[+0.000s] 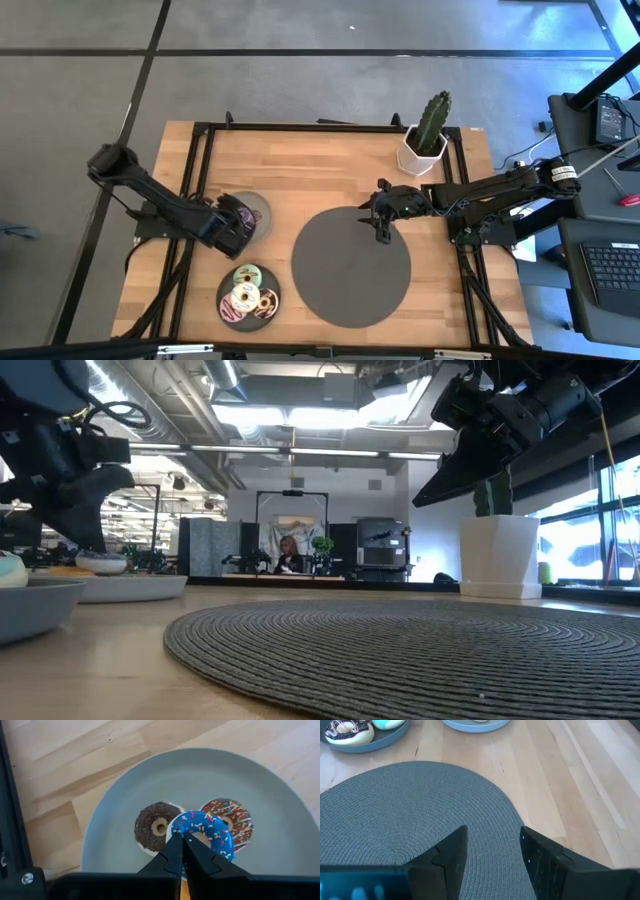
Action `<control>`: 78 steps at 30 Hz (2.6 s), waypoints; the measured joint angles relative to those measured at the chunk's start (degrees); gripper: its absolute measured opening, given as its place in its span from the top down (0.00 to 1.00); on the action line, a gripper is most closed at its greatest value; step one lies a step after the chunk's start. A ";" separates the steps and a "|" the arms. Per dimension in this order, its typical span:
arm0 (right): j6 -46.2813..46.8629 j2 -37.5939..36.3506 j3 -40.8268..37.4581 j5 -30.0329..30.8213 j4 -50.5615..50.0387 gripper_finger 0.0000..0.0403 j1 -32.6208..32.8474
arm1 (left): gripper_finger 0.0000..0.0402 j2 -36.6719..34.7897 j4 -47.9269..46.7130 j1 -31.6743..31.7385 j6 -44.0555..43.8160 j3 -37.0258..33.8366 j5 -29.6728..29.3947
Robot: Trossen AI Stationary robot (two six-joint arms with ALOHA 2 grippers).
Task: Pick & Place donuts
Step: Put the small blue donut on the gray plate, then return to Home Position
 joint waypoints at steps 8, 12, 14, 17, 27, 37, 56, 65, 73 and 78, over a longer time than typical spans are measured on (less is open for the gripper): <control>0.02 0.00 0.00 -0.02 -0.02 0.55 0.02 | 0.96 2.98 0.02 0.00 -0.04 0.00 0.14; 0.01 0.00 0.01 -0.02 -0.02 0.55 0.00 | 0.93 3.15 0.02 0.00 0.00 0.00 0.14; 0.03 0.00 0.02 -0.02 -0.02 0.55 0.00 | 0.92 3.14 0.01 0.00 0.06 0.00 0.12; 0.11 0.00 0.02 -0.02 -0.02 0.55 0.00 | 0.91 3.14 -0.01 0.00 0.14 0.00 0.10; 0.15 0.00 0.02 -0.02 -0.02 0.55 0.01 | 0.80 3.11 -2.47 0.00 0.14 1.52 0.22; 0.37 -0.17 0.02 -0.04 -0.27 0.55 0.02 | 0.76 1.47 -13.18 -0.27 2.41 8.57 -3.26; 9.77 -26.55 -15.34 -3.06 0.37 0.55 5.27 | 0.77 -14.22 8.47 -5.90 35.02 10.55 -17.65; 8.93 -39.81 -21.19 -2.99 1.20 0.55 4.47 | 0.78 -33.80 29.26 -2.52 56.34 -1.88 -10.39; 4.86 -45.22 -21.35 -3.08 -2.15 0.55 3.96 | 0.77 -51.20 42.72 7.10 70.99 -15.87 2.39; 3.61 -47.69 -21.35 -3.13 -2.50 0.55 3.96 | 0.78 -62.22 44.81 12.94 73.57 -22.63 10.28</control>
